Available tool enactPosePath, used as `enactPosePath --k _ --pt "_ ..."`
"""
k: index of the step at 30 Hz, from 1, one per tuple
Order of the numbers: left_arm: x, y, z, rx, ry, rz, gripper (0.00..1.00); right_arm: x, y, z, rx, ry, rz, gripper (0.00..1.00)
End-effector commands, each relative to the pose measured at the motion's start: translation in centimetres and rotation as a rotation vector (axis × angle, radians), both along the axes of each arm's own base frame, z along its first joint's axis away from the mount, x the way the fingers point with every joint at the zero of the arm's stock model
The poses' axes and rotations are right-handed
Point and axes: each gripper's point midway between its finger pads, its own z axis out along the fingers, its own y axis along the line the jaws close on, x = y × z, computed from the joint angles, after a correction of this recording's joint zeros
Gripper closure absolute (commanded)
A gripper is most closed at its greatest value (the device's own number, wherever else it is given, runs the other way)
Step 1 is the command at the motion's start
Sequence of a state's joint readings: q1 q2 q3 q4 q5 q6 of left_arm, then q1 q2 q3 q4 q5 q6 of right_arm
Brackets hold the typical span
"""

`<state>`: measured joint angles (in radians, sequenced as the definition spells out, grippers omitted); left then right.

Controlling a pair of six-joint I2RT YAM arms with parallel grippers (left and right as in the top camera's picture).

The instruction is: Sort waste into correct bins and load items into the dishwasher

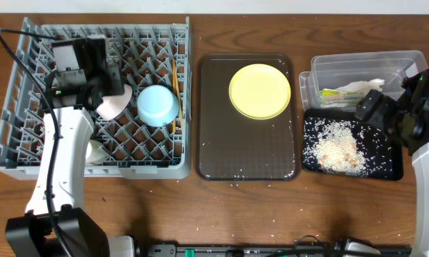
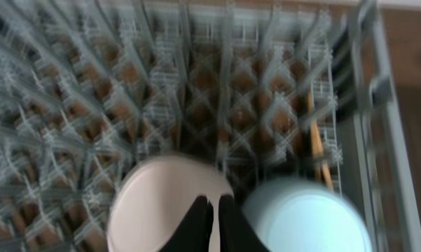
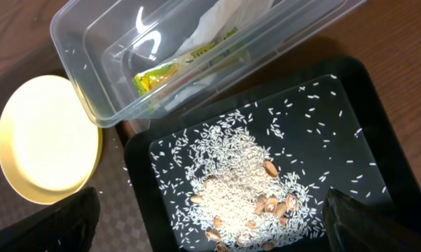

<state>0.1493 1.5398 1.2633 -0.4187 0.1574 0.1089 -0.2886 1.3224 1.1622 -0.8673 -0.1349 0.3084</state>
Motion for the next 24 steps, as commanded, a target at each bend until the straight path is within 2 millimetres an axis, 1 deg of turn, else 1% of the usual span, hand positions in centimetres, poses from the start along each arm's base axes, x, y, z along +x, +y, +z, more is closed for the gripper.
enactPosePath --k 1,4,8,10,12,13,15,18,21,23,24 --pt "1.1 0.5 -1.7 0.036 0.015 -0.013 0.91 0.0 -0.4 0.6 0.002 -0.017 -0.022 0.01" --pt "2.2 0.7 -3.3 0.035 0.024 -0.013 0.90 0.0 -0.4 0.6 0.002 -0.017 -0.022 0.01" --pt "3.3 0.9 -6.4 0.030 0.065 -0.016 0.91 0.0 -0.4 0.6 0.002 -0.017 -0.022 0.01" --pt "3.3 0.9 -8.1 0.024 0.102 -0.017 0.91 0.0 -0.4 0.6 0.002 -0.017 -0.022 0.01" --pt "3.0 0.8 -9.2 0.019 0.136 -0.019 0.91 0.0 -0.4 0.6 0.002 -0.017 -0.022 0.01" --pt "2.7 0.8 -9.4 0.017 0.151 -0.018 0.91 0.0 -0.4 0.6 0.002 -0.017 -0.022 0.01" --pt "2.1 0.7 -9.1 0.014 0.167 -0.018 0.92 0.0 -0.4 0.6 0.002 -0.017 -0.022 0.01" --pt "1.1 0.2 -7.5 0.006 0.166 -0.015 0.92 0.0 -0.4 0.6 0.002 -0.017 -0.022 0.01" --pt "0.6 -0.3 -5.9 0.016 0.146 -0.024 0.92 0.0 -0.4 0.6 0.002 -0.017 -0.022 0.01" --pt "0.2 0.0 -4.9 0.046 0.135 -0.007 0.92 0.0 -0.4 0.6 0.002 -0.017 -0.022 0.01" --pt "0.0 0.1 -4.5 0.055 0.131 0.000 0.91 0.0 -0.4 0.6 0.002 -0.017 -0.022 0.01"
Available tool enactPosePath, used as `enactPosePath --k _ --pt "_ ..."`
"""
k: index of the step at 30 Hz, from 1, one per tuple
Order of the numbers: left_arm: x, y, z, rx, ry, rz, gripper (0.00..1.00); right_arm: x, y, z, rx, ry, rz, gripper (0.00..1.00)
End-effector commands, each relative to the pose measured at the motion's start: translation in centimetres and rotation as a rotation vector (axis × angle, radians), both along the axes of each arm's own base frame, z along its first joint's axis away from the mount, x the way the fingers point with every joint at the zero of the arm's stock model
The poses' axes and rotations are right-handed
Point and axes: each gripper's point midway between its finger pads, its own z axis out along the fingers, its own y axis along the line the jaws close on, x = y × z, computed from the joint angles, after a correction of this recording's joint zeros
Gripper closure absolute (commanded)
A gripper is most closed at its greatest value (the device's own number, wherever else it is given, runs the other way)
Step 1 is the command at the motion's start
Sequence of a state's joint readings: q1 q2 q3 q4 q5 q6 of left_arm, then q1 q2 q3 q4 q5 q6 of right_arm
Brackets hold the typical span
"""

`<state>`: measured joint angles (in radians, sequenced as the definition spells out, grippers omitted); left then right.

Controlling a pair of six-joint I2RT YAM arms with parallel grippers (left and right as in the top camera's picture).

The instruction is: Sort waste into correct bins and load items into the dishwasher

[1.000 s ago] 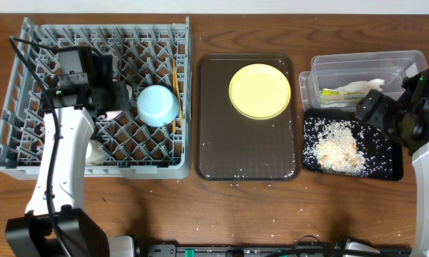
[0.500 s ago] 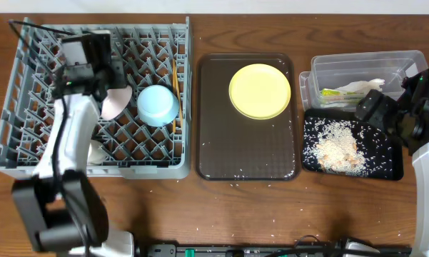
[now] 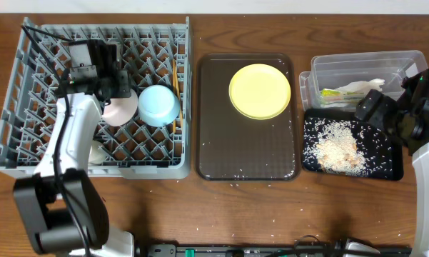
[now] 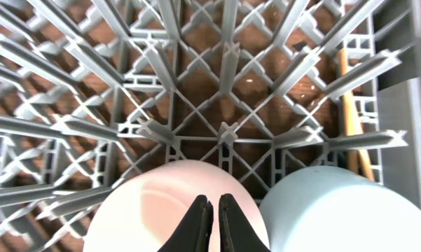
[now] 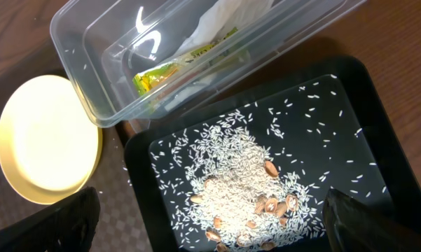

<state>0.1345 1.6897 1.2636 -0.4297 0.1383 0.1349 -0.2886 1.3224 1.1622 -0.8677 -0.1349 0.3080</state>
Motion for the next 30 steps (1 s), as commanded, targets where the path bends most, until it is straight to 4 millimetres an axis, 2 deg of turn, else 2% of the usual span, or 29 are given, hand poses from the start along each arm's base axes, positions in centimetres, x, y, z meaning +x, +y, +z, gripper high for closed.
enactPosePath --k 1,2,4,7,8,13,16,19,26,30 --pt "-0.8 0.5 2.3 0.057 -0.032 0.026 0.84 0.0 -0.4 0.6 0.002 -0.017 -0.022 0.01" --pt "-1.0 0.6 2.7 0.061 -0.035 0.029 0.78 0.0 -0.4 0.6 0.002 -0.017 -0.022 0.01" --pt "-1.5 0.5 3.2 0.055 -0.035 0.037 0.78 0.0 -0.4 0.6 0.002 -0.017 -0.022 0.01" --pt "-2.9 0.4 3.0 0.038 0.011 0.057 0.92 0.0 -0.4 0.6 0.002 -0.017 -0.022 0.01" --pt "-3.2 0.3 2.7 0.028 0.031 0.069 0.92 0.0 -0.4 0.6 0.002 -0.017 -0.022 0.01" --pt "-4.1 0.2 -0.1 0.014 0.131 0.074 0.93 0.0 -0.4 0.6 0.002 -0.017 -0.022 0.01" --pt "-5.4 0.0 -2.7 -0.013 0.243 0.101 0.92 0.0 -0.4 0.6 0.002 -0.017 -0.022 0.01" --pt "-6.0 -0.1 -4.0 -0.020 0.297 0.099 0.92 0.0 -0.4 0.6 0.002 -0.017 -0.022 0.01" --pt "-6.0 -0.1 -3.8 -0.023 0.293 0.105 0.92 0.0 -0.4 0.6 0.002 -0.017 -0.022 0.01" --pt "-5.9 -1.0 -2.0 -0.070 0.241 0.090 0.93 0.0 -0.4 0.6 0.002 -0.017 -0.022 0.01"
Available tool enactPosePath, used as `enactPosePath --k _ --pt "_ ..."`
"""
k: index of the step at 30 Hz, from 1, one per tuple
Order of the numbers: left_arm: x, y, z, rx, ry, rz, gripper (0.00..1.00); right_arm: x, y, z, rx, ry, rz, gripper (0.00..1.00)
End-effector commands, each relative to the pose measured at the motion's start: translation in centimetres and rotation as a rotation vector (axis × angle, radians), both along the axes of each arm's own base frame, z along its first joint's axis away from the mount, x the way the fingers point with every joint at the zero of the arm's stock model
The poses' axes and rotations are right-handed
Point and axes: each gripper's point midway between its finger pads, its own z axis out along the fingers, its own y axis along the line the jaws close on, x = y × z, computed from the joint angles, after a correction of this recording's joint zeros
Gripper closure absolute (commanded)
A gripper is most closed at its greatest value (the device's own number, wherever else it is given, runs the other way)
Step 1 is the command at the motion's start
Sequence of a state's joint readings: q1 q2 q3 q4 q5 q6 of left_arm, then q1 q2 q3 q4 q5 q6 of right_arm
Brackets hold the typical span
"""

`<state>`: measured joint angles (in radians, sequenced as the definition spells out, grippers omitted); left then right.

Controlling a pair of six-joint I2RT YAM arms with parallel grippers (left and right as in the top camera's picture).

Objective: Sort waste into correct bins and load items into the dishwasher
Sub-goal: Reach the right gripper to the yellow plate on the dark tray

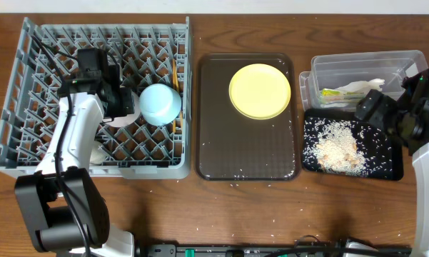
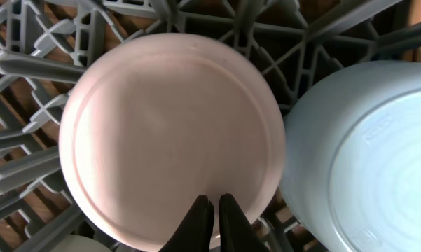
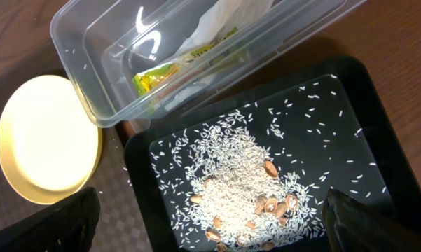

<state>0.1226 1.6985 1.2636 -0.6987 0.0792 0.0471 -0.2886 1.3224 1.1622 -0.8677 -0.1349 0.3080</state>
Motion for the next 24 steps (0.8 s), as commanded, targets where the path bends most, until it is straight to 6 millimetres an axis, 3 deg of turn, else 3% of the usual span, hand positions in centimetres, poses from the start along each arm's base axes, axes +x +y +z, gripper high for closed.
enactPosePath --k 1,6,8,12,14,20,24 --pt "0.0 -1.1 2.2 -0.060 -0.062 -0.005 0.92 0.0 -0.4 0.6 0.002 -0.017 -0.022 0.01" --pt "-0.7 -2.7 6.3 -0.124 -0.163 -0.039 0.92 0.0 -0.4 0.6 0.002 -0.017 -0.022 0.01" --pt "-2.6 -3.1 9.0 -0.124 -0.198 -0.047 0.78 0.0 -0.4 0.6 0.002 -0.017 -0.022 0.01" --pt "-5.8 -3.5 11.9 -0.120 -0.226 -0.049 0.64 0.0 -0.4 0.6 0.002 -0.017 -0.022 0.01" --pt "-7.0 -3.6 12.9 -0.117 -0.244 -0.050 0.51 0.0 -0.4 0.6 0.002 -0.017 -0.022 0.01" --pt "-8.9 -5.7 16.3 -0.200 -0.349 -0.112 0.26 0.3 -0.2 0.8 0.012 -0.035 -0.015 0.01" --pt "-9.9 -6.7 17.5 -0.239 -0.382 -0.142 0.18 1.7 0.1 1.8 0.046 -0.106 -0.016 0.01"
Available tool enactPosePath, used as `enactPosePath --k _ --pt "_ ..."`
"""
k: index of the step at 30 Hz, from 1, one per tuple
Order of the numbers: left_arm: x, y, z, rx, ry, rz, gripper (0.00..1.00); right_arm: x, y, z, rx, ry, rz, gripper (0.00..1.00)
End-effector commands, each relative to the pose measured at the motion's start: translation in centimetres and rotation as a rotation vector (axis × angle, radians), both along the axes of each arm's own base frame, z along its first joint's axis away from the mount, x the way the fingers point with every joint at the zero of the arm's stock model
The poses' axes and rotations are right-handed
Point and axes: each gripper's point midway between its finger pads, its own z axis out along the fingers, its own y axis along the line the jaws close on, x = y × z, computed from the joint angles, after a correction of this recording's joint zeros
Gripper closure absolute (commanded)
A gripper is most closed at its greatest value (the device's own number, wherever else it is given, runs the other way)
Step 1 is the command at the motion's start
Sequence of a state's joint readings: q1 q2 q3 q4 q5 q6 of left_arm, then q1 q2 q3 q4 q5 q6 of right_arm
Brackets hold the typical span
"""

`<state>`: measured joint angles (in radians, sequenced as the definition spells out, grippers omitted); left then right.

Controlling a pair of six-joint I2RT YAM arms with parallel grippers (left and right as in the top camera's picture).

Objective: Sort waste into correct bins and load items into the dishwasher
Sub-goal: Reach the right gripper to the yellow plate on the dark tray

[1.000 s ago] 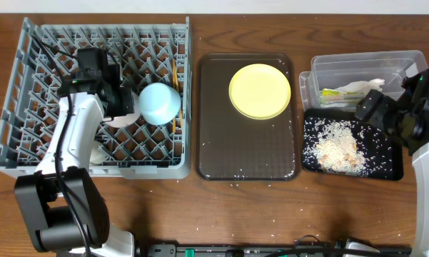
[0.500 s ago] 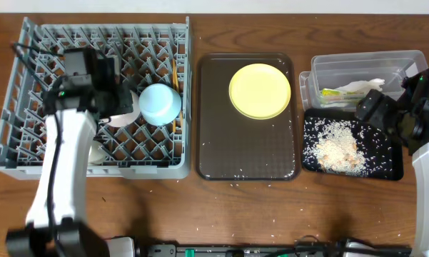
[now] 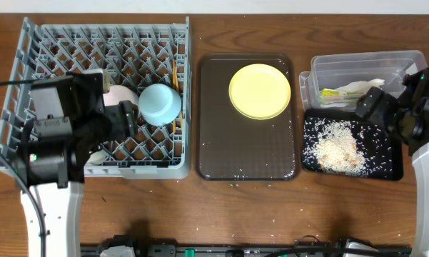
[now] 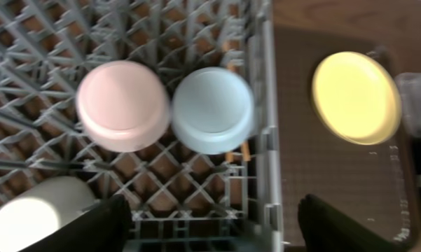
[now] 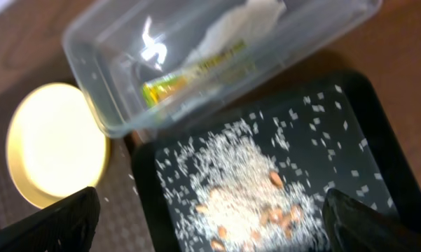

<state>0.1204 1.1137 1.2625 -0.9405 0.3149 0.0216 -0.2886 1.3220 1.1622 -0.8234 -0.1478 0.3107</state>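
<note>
A pink bowl [image 4: 122,105] lies upside down in the grey dish rack [image 3: 28,71], touching an upturned light-blue bowl [image 4: 211,110] on its right. My left gripper [image 4: 221,231] hangs open high above the rack's front part, with nothing between its fingers [image 4: 91,224]. A yellow plate [image 3: 260,91] rests on the brown tray [image 3: 246,143]. My right gripper [image 5: 210,224] stands open above the black tray of rice and nuts [image 5: 259,189], holding nothing. In the overhead view the left gripper [image 3: 126,118] sits by the pink bowl [image 3: 125,96].
A white cup [image 4: 35,217] stands in the rack's front left. Orange sticks [image 3: 174,78] lie by the rack's right wall. A clear bin [image 3: 364,71] with wrappers sits behind the black tray. Rice grains dot the brown tray and table.
My left gripper, then shut on the pink bowl's rim, is now open and much higher above the rack. The bowl stays upside down beside the blue bowl. The right wrist view has shifted slightly.
My left gripper first held the pink bowl tilted over the rack. It then held it low beside the blue bowl, and later the bowl lay face down in the rack, still gripped. Now the bowl is let go. The right arm stayed over the rice tray.
</note>
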Motion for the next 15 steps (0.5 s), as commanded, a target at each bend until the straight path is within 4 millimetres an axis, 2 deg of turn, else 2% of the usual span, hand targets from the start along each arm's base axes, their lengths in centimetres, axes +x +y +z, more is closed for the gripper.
enactPosePath --k 1,2,3,4,6,7,8,10,12,15 --pt "-1.2 -1.5 0.9 -0.056 -0.019 -0.052 0.17 1.1 1.0 1.5 0.103 -0.080 -0.012 0.01" --pt "-1.7 -1.6 0.9 -0.057 -0.011 -0.051 0.16 1.5 3.2 2.1 0.225 -0.105 0.033 0.01" --pt "-2.0 -1.6 0.7 -0.059 -0.001 -0.051 0.16 1.7 6.5 2.6 0.346 -0.118 0.140 0.01" --pt "-2.0 -1.7 0.7 -0.062 0.000 -0.053 0.16 1.6 8.5 2.5 0.388 -0.105 0.200 0.02" --pt "-2.0 -1.7 0.7 -0.062 0.001 -0.053 0.15 1.1 11.2 1.7 0.393 -0.057 0.266 0.07" --pt "-1.9 -1.6 0.7 -0.062 0.001 -0.053 0.15 0.8 12.8 0.8 0.369 -0.013 0.294 0.14" --pt "-1.9 -1.6 0.7 -0.062 0.003 -0.053 0.15 0.6 13.6 0.3 0.356 0.016 0.291 0.22" --pt "-1.9 -1.6 0.6 -0.062 0.004 -0.053 0.15 0.1 16.0 -2.1 0.279 0.121 0.198 0.37" --pt "-1.9 -1.6 0.6 -0.063 0.006 -0.053 0.15 0.3 17.0 -3.5 0.196 0.144 0.112 0.44" --pt "-1.8 -1.6 0.5 -0.063 0.009 -0.053 0.14 1.3 18.3 -5.4 0.096 0.133 0.013 0.45"
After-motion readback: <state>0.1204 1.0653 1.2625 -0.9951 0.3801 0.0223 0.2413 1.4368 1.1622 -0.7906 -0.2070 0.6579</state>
